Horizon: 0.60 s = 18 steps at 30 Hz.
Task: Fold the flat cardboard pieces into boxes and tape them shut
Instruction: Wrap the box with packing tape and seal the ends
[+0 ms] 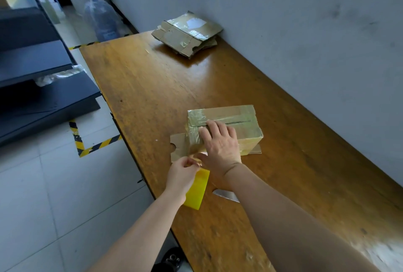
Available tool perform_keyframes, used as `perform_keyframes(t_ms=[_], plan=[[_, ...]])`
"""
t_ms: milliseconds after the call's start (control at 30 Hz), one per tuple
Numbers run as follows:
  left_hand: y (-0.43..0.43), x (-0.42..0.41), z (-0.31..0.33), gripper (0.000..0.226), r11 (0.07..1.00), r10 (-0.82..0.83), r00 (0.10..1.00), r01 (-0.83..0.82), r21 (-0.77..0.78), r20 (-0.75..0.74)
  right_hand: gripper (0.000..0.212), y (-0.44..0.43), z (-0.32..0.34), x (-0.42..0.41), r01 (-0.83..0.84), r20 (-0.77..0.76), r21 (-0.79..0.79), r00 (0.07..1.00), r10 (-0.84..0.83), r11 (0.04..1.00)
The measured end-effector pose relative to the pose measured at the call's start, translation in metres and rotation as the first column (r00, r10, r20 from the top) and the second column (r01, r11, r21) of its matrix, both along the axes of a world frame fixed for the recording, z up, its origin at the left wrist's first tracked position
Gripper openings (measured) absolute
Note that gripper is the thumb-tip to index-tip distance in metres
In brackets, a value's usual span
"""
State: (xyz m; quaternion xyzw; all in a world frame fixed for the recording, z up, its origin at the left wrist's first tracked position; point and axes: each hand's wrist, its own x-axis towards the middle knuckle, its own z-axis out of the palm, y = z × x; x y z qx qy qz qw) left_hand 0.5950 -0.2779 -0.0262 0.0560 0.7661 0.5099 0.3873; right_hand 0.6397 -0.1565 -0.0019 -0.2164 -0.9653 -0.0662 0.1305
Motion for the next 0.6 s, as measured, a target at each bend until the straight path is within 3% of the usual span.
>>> perform_keyframes(t_ms=[333, 467, 600], plan=[[-0.008, -0.008, 0.003, 0.007, 1.000, -0.023, 0.998, 0.022, 0.014, 0.051, 0.076, -0.002, 0.000, 0.007, 0.005, 0.063, -0.029, 0.998, -0.003, 1.000], [-0.008, -0.005, 0.011, 0.023, 0.998, -0.008, 0.996, 0.003, 0.059, 0.093, 0.078, -0.008, 0.002, 0.018, -0.003, 0.068, -0.136, 0.998, 0.013, 0.991], [-0.007, -0.001, 0.013, 0.028, 0.999, -0.001, 1.000, 0.000, 0.033, 0.023, 0.073, -0.013, 0.010, 0.023, 0.007, 0.073, -0.191, 0.997, 0.007, 0.981]])
